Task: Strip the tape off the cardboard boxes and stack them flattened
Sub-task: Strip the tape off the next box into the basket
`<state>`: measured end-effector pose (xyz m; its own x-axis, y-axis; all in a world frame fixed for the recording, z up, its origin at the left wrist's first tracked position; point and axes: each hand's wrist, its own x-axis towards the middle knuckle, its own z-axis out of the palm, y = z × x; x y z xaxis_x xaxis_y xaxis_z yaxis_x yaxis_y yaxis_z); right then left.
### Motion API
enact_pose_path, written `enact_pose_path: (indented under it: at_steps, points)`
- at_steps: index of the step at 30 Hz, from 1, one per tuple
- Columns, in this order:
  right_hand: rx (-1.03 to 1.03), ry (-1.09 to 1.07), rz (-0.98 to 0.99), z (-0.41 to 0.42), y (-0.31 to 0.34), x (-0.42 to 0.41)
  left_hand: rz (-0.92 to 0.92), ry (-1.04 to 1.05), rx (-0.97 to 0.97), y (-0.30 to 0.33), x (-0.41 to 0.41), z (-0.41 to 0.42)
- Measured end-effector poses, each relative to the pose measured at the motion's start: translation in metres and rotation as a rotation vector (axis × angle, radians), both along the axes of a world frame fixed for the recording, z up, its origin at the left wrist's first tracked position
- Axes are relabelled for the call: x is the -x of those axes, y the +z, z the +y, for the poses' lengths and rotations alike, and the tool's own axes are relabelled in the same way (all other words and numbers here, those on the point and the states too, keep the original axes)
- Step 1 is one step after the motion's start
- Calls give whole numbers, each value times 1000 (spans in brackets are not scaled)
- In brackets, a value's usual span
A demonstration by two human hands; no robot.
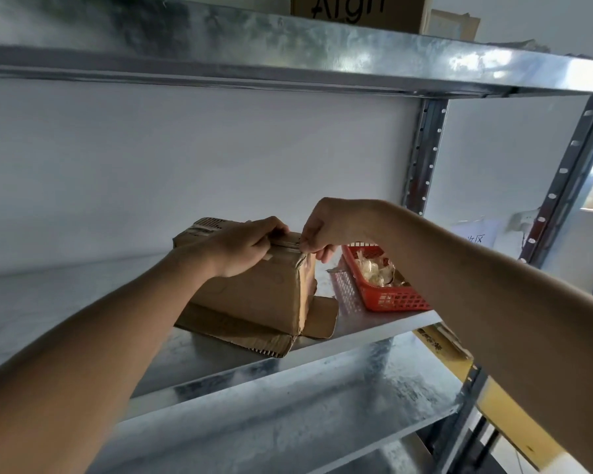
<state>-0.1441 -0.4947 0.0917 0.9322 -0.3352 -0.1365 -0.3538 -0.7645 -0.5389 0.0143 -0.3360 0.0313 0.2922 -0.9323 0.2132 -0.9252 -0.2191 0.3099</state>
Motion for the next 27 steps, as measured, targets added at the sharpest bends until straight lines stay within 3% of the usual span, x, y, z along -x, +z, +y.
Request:
enact_pose_path:
  at_steps: [7, 17, 27]
  points:
    - [167, -8, 126, 19, 11, -8, 30, -57, 27, -2, -3, -8]
    - [547, 12, 135, 47, 5, -2, 15, -82, 29, 1, 1, -4]
    - [153, -131, 44, 46, 10, 9, -4, -115, -10, 2, 0, -3]
